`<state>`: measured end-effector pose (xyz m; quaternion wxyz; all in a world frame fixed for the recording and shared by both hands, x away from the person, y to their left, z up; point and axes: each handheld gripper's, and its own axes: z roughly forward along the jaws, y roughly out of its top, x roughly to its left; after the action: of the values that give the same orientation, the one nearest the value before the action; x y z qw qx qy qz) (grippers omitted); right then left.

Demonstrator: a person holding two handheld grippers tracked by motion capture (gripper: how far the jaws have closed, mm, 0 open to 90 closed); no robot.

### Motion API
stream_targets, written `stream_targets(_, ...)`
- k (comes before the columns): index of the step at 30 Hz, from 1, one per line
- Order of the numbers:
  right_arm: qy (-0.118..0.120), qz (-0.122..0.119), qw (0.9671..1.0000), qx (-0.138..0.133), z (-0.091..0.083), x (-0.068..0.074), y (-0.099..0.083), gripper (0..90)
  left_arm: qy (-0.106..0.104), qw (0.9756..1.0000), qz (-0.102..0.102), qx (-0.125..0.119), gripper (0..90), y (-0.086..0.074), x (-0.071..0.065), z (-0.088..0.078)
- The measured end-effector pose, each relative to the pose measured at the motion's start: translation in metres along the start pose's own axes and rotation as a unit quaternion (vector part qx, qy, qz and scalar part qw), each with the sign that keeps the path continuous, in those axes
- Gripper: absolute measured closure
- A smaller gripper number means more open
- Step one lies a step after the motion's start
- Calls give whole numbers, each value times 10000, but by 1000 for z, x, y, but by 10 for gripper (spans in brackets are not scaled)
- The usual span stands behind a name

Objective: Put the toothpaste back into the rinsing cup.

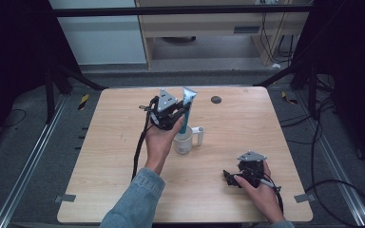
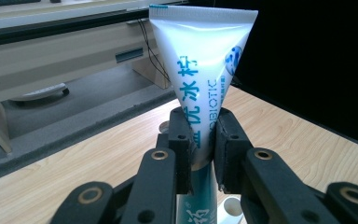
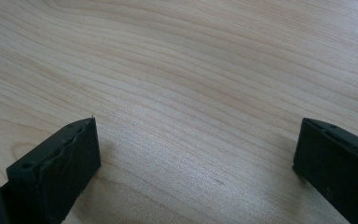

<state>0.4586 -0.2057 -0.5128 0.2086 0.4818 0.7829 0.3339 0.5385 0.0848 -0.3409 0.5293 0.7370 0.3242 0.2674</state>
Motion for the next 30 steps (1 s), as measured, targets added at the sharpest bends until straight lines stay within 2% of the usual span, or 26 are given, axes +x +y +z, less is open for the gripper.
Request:
stream_targets(8,1,-2,10000,-6,0,0,0,6,20,10000,11,-17,786,-14,-3,6)
stream_targets(19,7,-3,10000,-10,0,0,0,6,61,10000,41,-55,786,-25,-6,8)
stream_targets(30,1,-7,10000,-10,0,0,0,6,205,9997,52,-89,785,-38,-11,13)
